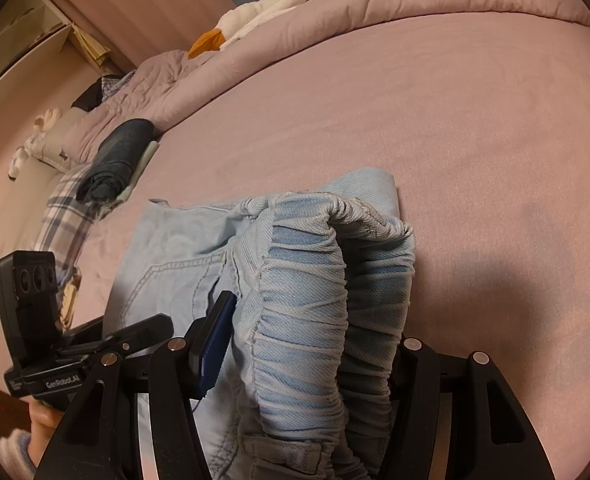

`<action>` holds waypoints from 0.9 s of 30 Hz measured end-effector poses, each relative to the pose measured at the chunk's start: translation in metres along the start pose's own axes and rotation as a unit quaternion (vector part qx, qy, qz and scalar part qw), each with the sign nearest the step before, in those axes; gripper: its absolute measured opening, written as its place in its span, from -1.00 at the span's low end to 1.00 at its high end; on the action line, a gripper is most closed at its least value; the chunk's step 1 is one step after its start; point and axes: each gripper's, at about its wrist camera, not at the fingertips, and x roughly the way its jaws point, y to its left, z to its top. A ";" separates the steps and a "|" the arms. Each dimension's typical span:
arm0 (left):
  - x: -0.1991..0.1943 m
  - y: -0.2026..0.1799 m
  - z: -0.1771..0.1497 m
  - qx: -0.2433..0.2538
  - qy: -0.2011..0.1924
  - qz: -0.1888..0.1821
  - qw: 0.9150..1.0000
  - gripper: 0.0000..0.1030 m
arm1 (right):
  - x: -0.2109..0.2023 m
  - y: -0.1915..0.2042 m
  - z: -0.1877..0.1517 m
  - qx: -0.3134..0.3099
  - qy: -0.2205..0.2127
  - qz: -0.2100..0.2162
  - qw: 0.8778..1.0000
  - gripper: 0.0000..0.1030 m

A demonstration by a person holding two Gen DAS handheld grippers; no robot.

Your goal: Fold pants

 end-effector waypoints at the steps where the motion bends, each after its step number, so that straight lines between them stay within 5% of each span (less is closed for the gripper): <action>1: 0.000 0.000 0.000 0.000 0.000 0.000 1.000 0.14 | 0.000 0.000 0.000 0.000 0.000 0.000 1.000 0.18; 27: 0.001 -0.003 -0.002 0.007 0.002 0.003 1.000 0.14 | 0.000 -0.002 0.002 -0.001 0.000 0.002 1.000 0.18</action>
